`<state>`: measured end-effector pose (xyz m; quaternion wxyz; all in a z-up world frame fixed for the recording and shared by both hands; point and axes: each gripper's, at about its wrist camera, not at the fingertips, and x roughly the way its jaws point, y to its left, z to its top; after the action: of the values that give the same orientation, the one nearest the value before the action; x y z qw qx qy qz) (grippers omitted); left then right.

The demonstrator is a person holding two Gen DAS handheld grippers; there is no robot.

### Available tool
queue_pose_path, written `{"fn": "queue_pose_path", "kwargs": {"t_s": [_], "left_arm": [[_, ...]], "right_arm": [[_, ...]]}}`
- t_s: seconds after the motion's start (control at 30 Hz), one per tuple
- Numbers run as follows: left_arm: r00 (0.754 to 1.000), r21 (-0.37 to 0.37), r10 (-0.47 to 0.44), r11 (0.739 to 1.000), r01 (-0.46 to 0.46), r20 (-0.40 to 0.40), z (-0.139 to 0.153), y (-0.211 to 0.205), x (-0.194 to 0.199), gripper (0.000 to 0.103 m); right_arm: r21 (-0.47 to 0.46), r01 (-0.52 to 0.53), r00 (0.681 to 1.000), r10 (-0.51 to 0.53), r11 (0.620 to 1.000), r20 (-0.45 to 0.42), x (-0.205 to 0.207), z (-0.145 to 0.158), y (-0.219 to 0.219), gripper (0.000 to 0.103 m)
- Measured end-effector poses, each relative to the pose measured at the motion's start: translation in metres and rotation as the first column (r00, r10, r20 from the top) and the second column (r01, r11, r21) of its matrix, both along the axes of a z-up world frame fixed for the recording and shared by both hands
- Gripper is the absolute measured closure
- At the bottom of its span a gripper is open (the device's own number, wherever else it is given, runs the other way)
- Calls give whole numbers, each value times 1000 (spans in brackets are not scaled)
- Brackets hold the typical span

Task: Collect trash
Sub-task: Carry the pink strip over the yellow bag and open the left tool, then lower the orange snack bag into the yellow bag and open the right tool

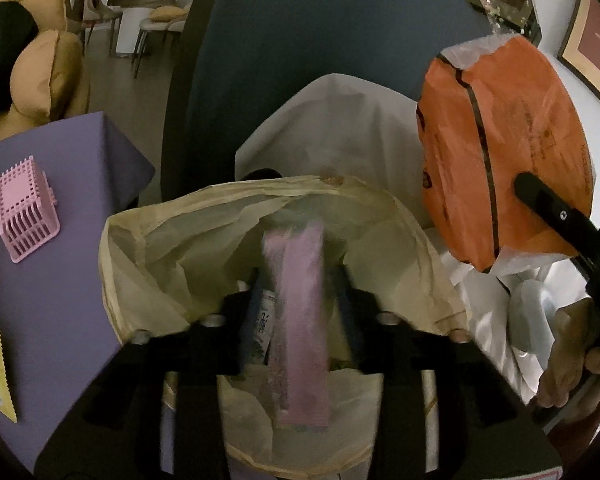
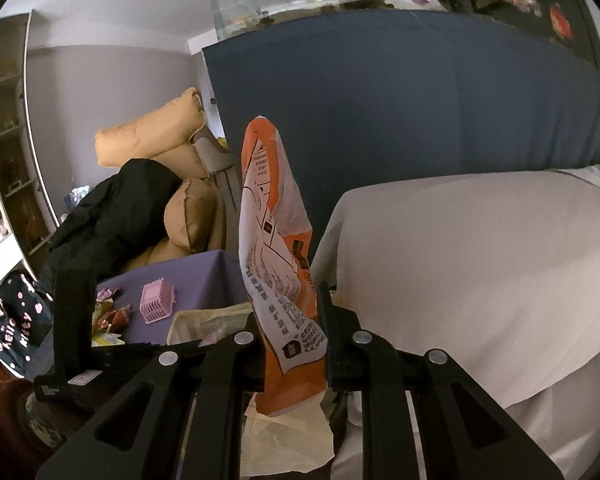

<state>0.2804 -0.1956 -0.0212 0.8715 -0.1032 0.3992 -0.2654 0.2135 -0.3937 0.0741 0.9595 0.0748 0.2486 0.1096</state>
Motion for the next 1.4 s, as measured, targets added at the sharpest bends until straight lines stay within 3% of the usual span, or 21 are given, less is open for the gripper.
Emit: {"fn": "queue_pose_path", "kwargs": {"t_s": [0.17, 0.3, 0.43, 0.57, 0.7, 0.9, 1.0, 1.2, 1.4], "left_arm": [[1000, -7, 20, 1000, -20, 14, 8, 12, -5, 56], [997, 27, 52, 998, -54, 66, 19, 33, -18, 53], [993, 66, 100, 992, -104, 69, 20, 61, -33, 53], [985, 43, 165, 985, -167, 50, 21, 92, -39, 53], [973, 33, 225, 973, -227, 52, 23, 122, -45, 53], [964, 30, 262, 964, -264, 54, 19, 146, -54, 53], [962, 16, 271, 962, -272, 40, 16, 157, -59, 53], [954, 9, 297, 955, -298, 42, 12, 184, -69, 53], [943, -12, 332, 943, -332, 29, 9, 206, -73, 52]], "right_arm": [[-7, -9, 1000, 9, 1000, -2, -1, -1, 2, 87], [-14, -25, 1000, 25, 1000, 0, -1, 0, 12, 87], [-28, -60, 998, 60, 998, -18, 4, -4, 35, 87], [-54, -91, 995, 89, 994, -47, 10, -12, 63, 87], [-6, -113, 990, 112, 994, -88, 22, -16, 78, 87], [-15, -126, 987, 124, 992, -98, 29, -15, 99, 87], [-103, -93, 987, 78, 990, -141, 39, -33, 104, 87], [-128, -12, 948, -29, 992, -318, 56, -98, 80, 87], [-172, 24, 921, -89, 985, -379, 52, -132, 65, 87]]}}
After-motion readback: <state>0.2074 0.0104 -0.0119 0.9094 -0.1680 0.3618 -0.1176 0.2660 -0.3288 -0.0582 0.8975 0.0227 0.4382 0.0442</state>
